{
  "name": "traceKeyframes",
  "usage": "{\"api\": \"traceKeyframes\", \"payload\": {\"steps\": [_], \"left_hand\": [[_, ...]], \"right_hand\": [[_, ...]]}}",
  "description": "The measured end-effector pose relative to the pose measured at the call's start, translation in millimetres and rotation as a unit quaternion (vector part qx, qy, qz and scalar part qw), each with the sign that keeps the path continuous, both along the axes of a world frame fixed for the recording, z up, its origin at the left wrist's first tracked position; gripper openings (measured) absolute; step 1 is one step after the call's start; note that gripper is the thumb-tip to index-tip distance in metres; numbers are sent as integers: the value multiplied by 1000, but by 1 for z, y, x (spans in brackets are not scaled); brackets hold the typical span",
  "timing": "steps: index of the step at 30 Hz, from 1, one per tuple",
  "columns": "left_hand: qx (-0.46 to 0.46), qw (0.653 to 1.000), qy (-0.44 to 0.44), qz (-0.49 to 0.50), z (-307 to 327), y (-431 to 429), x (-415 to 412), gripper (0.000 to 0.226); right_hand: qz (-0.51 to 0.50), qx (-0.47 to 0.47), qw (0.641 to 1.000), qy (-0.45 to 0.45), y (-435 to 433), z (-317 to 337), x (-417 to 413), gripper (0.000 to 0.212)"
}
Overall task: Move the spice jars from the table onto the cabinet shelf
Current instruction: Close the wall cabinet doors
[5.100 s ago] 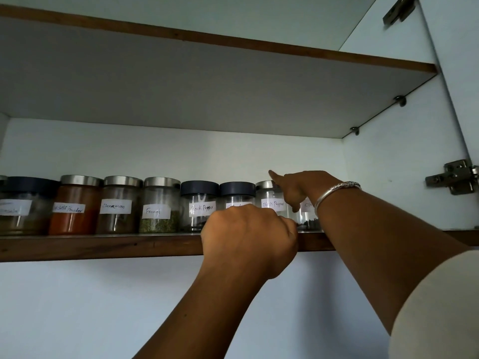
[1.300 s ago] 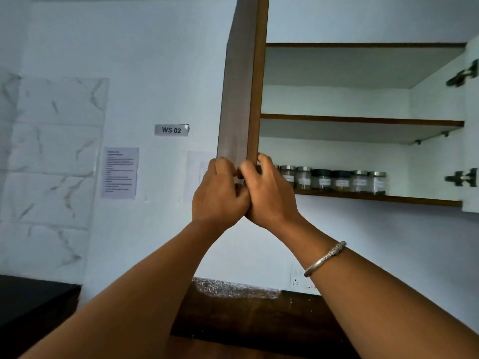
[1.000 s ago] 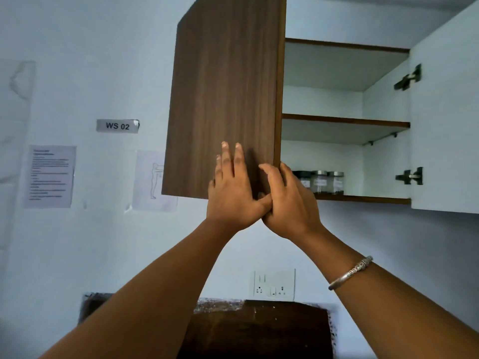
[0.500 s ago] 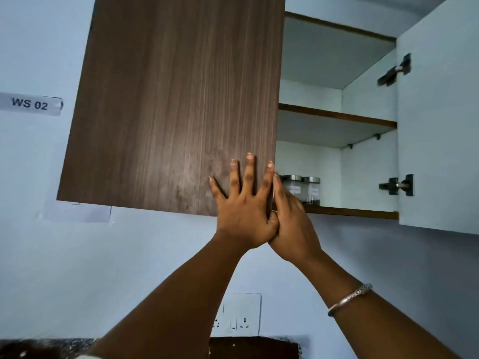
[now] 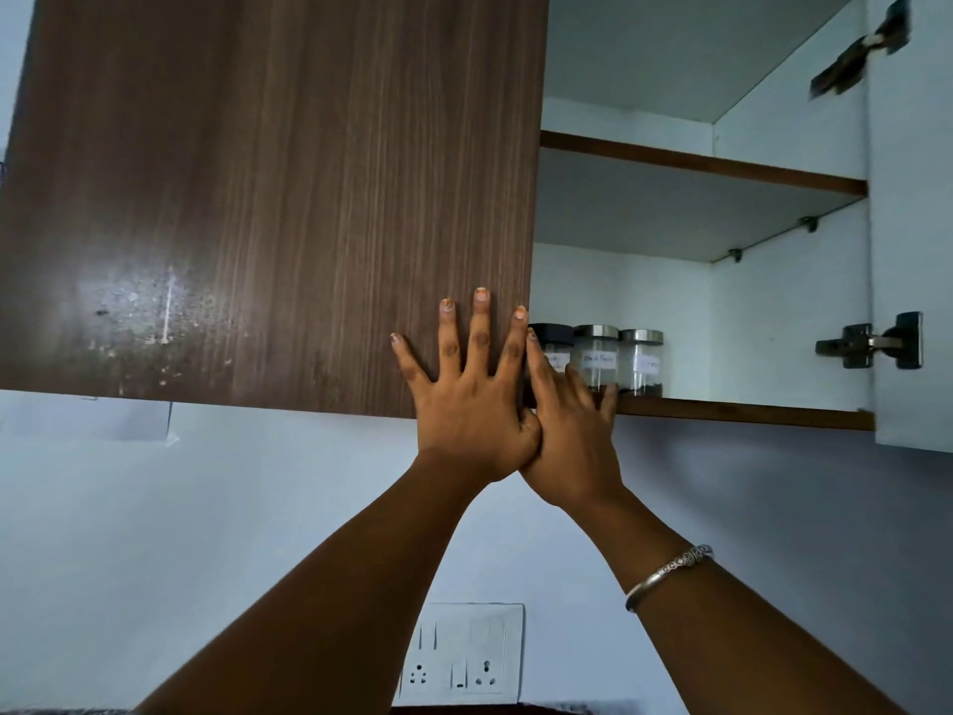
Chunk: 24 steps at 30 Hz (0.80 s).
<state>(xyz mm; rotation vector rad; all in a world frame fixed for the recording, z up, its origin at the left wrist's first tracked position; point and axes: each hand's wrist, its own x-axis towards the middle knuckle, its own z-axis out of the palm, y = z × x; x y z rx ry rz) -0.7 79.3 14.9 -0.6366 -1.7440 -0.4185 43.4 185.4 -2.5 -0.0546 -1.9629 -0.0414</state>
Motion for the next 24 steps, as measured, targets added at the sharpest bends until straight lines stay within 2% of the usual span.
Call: {"api": "traceKeyframes", "payload": {"steps": [6, 10, 17, 20, 24], "left_hand": [[-3, 1000, 4, 19, 0, 12, -22, 79], [-2, 999, 13, 31, 0, 15, -26, 80], [-55, 998, -24, 34, 3, 4, -16, 77], [-124, 989, -61, 55, 7, -8, -6, 78], [-237, 961, -129, 65, 0, -35, 9, 91]], "right_hand": [[-58, -19, 998, 29, 8, -5, -25, 70], [-65, -16, 997, 42, 12, -7, -31, 71], [-79, -33, 995, -44, 7, -4, -21, 89], [-75, -69, 989, -104, -5, 0, -10, 91], [-100, -90, 973, -187, -24, -3, 11, 101]]}}
